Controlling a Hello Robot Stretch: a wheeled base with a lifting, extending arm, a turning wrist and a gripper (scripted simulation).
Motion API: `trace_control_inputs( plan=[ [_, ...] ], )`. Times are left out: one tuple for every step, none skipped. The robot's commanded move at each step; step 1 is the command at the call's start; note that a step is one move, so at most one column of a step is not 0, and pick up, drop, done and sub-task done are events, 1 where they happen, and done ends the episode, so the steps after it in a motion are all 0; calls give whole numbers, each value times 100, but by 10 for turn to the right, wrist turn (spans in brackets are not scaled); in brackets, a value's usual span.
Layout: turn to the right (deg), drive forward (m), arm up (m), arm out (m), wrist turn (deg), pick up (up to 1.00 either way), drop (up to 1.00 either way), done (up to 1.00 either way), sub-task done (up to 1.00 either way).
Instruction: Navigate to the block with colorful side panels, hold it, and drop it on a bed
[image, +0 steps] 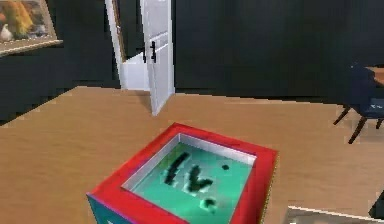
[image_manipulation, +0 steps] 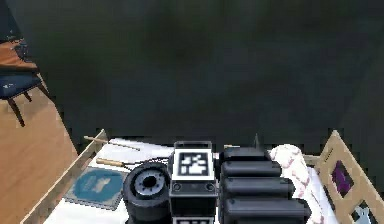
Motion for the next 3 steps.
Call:
trace_control_inputs(
  plan=[
    [-450, 0, 0, 0, 0, 0, 0, 0, 0],
    [-120, 0, 0, 0, 0, 0, 0, 0, 0],
    [450, 0, 0, 0, 0, 0, 0, 0, 0]
  ],
)
